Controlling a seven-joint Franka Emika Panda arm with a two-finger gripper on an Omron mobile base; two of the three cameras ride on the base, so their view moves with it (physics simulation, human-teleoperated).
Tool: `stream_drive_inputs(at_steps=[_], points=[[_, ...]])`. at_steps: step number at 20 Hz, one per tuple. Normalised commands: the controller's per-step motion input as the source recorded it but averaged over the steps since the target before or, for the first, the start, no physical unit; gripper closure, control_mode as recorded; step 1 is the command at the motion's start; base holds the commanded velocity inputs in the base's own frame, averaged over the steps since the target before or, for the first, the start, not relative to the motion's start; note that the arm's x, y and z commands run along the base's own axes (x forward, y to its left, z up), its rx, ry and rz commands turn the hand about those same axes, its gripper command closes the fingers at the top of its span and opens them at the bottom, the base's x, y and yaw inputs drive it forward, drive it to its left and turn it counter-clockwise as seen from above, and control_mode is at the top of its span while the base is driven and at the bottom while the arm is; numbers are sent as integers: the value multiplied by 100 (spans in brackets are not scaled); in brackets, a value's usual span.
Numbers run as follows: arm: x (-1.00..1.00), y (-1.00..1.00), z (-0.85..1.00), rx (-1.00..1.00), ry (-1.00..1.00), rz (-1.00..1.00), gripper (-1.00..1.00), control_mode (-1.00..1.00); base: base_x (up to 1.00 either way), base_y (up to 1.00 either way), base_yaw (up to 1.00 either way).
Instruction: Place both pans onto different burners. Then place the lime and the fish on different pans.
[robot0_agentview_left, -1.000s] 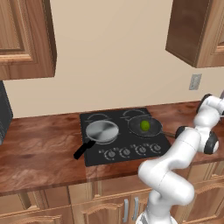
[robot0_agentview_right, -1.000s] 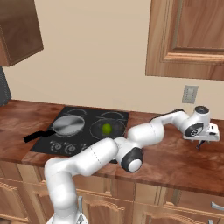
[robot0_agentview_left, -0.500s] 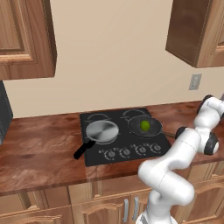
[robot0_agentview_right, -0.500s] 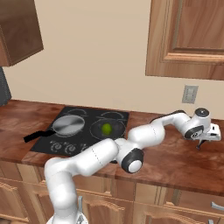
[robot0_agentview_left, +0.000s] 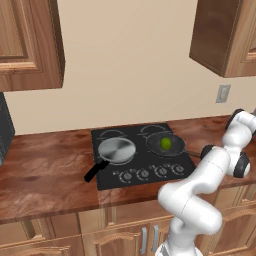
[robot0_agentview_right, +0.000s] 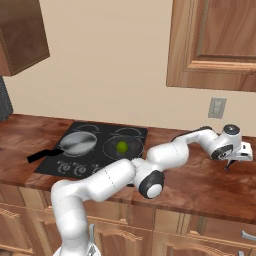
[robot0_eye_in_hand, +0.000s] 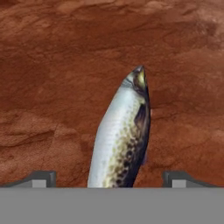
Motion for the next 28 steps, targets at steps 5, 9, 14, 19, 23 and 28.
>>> stream_drive_inputs(at_steps=[5,9,14,19,23,28], points=[[0,0,-20,1,0,0,100,-100,0,0,0],[0,0,-16,2,0,0,100,-100,0,0,0],[0,4,-7,0,0,0,100,-100,0,0,0],[-10,12,0,0,0,0,100,-100,0,0,0],[-25,26,0,0,0,0,100,-100,0,0,0],[-32,35,0,0,0,0,100,-100,0,0,0]])
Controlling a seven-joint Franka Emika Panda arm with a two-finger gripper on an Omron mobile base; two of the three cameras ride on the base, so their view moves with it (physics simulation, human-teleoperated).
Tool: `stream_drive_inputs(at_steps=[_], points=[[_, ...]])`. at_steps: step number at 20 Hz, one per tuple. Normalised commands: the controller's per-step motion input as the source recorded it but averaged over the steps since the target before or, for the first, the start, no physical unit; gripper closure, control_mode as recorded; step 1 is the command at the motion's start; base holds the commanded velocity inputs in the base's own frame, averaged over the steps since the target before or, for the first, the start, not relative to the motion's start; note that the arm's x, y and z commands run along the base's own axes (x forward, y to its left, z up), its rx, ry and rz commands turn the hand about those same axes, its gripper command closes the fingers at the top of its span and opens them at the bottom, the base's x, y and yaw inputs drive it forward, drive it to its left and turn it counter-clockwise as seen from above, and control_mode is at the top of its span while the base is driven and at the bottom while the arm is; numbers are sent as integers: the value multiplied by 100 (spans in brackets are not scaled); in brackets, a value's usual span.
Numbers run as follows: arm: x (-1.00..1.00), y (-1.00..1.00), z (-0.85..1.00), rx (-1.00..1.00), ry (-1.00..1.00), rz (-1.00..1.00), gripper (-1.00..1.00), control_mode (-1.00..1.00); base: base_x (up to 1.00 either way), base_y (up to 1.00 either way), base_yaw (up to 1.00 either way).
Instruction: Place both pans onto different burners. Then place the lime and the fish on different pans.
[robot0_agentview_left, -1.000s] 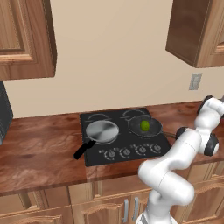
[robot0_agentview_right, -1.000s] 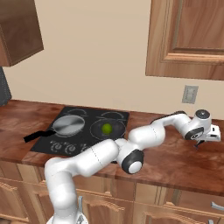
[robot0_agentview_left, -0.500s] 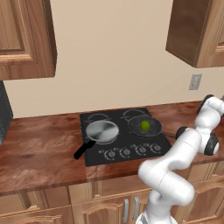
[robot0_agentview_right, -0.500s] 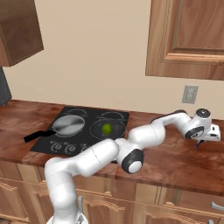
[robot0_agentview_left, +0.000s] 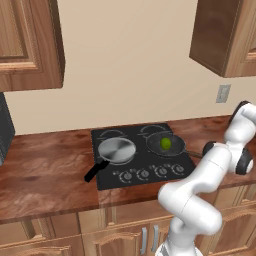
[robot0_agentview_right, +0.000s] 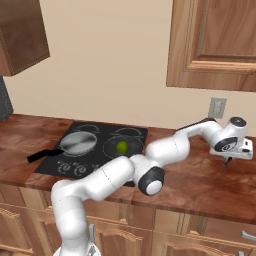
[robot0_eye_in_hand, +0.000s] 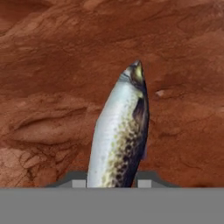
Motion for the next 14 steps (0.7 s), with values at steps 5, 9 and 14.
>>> stream_drive_inputs(at_steps=[5,9,14], points=[[-36,41,0,0,0,0,100,-100,0,0,0],[-49,56,0,0,0,0,100,-100,0,0,0],[-28,39,-9,0,-1,0,100,-100,0,0,0]])
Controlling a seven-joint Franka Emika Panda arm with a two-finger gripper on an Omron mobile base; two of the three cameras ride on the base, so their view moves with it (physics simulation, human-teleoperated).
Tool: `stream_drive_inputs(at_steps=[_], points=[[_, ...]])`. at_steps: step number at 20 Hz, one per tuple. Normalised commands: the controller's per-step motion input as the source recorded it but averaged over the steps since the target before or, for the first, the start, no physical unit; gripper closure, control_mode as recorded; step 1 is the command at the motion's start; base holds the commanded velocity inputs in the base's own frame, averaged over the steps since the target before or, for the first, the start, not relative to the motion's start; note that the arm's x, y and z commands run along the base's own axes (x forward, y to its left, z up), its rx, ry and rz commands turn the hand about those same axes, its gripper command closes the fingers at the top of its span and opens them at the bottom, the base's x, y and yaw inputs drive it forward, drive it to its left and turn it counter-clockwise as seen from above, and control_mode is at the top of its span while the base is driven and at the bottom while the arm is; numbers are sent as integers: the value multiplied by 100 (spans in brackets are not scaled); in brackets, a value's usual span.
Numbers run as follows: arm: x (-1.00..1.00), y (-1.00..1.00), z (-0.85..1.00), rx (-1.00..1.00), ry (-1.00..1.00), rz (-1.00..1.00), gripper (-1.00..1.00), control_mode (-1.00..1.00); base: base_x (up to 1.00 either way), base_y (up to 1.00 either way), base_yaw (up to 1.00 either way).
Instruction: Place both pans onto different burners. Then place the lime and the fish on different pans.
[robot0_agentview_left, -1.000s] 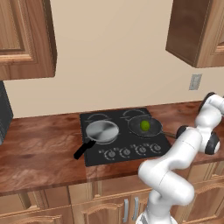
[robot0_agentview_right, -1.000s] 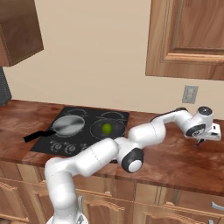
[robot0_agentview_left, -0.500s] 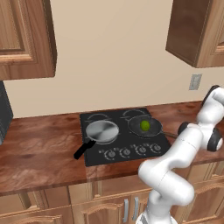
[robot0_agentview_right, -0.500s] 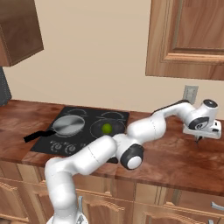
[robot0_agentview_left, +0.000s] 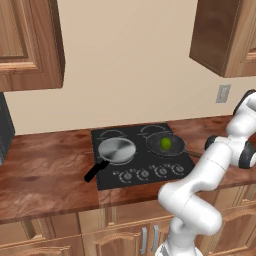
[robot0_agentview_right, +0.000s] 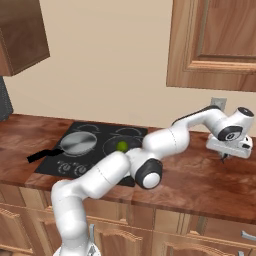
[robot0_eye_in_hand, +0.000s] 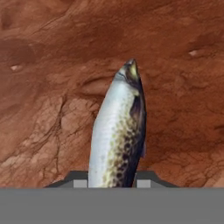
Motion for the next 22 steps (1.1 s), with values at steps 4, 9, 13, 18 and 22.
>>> stream_drive_inputs(at_steps=[4,9,13,18,22], points=[[0,0,0,-1,-14,0,100,-100,0,0,0],[0,0,0,0,-12,0,100,-100,0,0,0],[0,-5,0,-2,-11,0,100,-100,0,0,0],[0,-12,-1,-5,-11,1,100,-100,0,0,0],[-16,0,-8,-10,-5,0,100,-100,0,0,0]])
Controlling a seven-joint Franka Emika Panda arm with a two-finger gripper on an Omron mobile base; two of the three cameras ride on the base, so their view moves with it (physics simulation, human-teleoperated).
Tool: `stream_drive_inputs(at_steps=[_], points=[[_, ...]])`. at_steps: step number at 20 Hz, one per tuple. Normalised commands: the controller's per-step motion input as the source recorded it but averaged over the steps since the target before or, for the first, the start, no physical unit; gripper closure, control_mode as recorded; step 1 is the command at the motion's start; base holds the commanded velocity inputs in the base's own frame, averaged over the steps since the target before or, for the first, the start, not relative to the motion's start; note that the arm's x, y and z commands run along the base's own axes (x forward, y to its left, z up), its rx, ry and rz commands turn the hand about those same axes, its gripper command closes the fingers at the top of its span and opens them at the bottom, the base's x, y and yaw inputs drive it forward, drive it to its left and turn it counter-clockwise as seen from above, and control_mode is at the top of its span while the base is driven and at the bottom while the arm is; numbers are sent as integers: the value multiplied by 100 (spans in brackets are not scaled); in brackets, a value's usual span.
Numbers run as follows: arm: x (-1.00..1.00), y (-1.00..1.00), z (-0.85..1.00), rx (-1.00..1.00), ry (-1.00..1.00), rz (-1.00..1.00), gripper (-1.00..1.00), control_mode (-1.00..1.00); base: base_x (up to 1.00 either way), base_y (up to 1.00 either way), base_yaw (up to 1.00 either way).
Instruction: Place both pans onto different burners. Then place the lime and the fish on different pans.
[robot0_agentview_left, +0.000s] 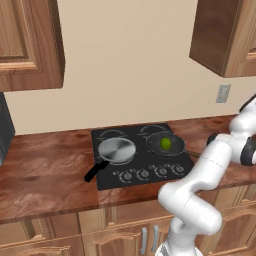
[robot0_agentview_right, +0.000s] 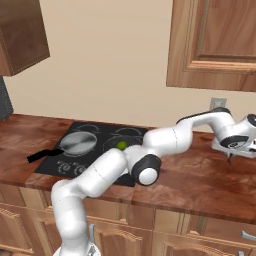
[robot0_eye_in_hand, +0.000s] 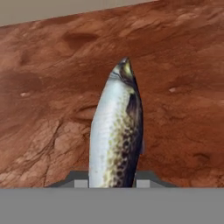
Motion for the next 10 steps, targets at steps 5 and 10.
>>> stream_drive_inputs(at_steps=[5,10], points=[[-41,2,-16,-17,-5,2,100,-100,0,0,0],[-44,20,-8,-17,-7,0,100,-100,0,0,0]])
